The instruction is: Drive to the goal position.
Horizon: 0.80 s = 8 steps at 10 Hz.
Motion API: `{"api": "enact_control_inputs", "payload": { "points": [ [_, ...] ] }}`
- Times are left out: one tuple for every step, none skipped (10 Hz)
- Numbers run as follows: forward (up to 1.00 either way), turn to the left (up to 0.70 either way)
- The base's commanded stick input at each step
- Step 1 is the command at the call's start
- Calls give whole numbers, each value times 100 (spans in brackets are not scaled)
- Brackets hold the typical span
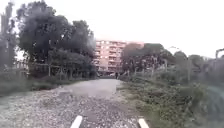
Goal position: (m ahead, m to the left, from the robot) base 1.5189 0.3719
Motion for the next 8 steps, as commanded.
{"api": "enact_control_inputs", "payload": {
  "points": [
    [100, 0],
    [100, 0],
    [100, 0],
    [100, 0],
    [100, 0],
    [100, 0],
    [100, 0],
    [100, 0]
  ]
}}
